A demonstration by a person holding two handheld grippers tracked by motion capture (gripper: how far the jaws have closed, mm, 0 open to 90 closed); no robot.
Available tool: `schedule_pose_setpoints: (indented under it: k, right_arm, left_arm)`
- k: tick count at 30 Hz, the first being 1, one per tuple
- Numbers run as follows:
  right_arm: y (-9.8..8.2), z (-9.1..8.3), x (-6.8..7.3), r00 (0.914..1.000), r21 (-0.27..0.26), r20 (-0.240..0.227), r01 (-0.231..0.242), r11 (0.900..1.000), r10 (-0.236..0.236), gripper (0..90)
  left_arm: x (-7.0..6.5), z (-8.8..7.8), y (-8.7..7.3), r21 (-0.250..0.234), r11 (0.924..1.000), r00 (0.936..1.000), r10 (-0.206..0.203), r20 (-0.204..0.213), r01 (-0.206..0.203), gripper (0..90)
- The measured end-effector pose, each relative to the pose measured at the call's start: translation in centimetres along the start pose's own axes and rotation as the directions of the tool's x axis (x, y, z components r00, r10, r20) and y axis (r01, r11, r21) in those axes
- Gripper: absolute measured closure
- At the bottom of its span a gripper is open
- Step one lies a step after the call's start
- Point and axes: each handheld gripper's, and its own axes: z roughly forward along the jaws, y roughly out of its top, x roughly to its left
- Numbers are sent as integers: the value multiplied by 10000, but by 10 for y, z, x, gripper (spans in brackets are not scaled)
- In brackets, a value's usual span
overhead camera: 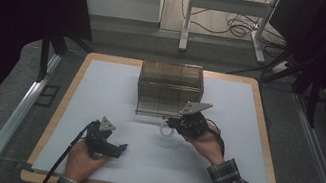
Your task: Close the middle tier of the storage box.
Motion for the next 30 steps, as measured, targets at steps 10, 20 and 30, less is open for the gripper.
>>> schedule_pose_setpoints:
  k: [10, 20, 30]
  right_arm:
    - [7, -1, -6, 9998, -135, 169, -72, 9999, 75, 807]
    - [12, -1, -16, 9988, -330, 296, -390, 9987, 400, 808]
    - [18, -1, -23, 9973, -477, 507, -510, 9976, 534, 808]
  left_arm:
    - [0, 0, 0, -19, 10000, 10000, 0, 1, 0, 0]
    - [0, 0, 0, 0, 10000, 10000, -8, 9, 8, 0]
    - [0, 0, 0, -7, 10000, 10000, -5, 11, 5, 0]
